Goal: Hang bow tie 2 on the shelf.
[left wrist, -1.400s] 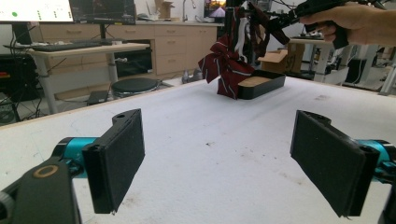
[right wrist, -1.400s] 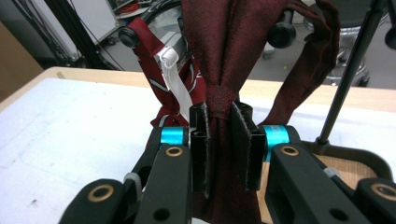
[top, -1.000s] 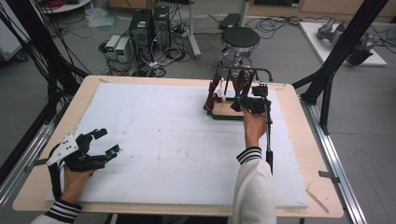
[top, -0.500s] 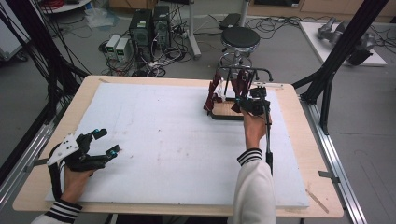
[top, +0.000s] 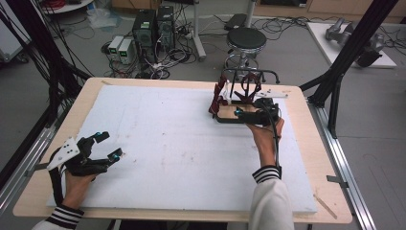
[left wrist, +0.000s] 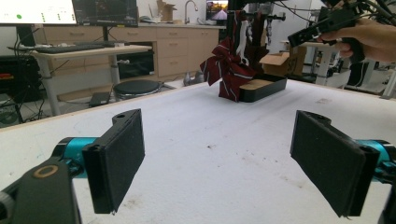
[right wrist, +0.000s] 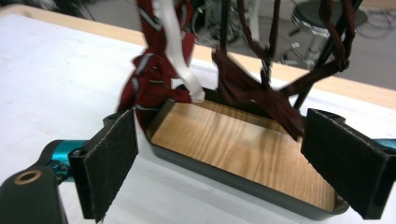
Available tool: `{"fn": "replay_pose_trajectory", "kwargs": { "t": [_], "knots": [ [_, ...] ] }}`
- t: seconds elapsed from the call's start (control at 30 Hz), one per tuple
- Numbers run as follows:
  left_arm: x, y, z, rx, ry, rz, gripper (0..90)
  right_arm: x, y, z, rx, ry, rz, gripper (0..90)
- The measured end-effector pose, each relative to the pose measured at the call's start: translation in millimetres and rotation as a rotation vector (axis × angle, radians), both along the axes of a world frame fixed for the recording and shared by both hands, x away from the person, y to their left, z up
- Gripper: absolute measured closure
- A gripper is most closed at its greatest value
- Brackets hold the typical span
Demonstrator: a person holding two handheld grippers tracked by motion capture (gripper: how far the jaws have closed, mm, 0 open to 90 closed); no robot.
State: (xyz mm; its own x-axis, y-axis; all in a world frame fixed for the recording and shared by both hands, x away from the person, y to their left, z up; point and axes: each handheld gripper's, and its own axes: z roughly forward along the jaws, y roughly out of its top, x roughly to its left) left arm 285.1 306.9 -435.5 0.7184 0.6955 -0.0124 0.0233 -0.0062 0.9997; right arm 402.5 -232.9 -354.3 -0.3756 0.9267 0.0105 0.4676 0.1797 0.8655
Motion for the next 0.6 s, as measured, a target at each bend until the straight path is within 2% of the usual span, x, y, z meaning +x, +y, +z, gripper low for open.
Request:
{"fn": "replay_pose_trajectory", "kwargs": {
  "t": [0.27,0.4,0.47,0.6],
  "knots": [
    [-5.0,-3.5,1.2,0.006,-0.019,-0.003,18.0,-43.5,-16.2,-9.8,0.032,-0.155,0.067,8.2],
    [-7.9,-4.2,0.6,0.023,-0.033,0.001,18.0,-74.3,-23.5,-23.0,0.096,-0.258,0.102,8.2],
    [-9.1,-4.3,0.1,0.012,-0.034,0.000,18.0,-89.5,-26.2,-28.3,0.112,-0.305,0.124,8.2],
    [-12.6,-7.0,-0.7,0.021,-0.047,-0.001,18.0,-119.4,-28.0,-38.4,0.145,-0.403,0.167,8.2]
  ]
}}
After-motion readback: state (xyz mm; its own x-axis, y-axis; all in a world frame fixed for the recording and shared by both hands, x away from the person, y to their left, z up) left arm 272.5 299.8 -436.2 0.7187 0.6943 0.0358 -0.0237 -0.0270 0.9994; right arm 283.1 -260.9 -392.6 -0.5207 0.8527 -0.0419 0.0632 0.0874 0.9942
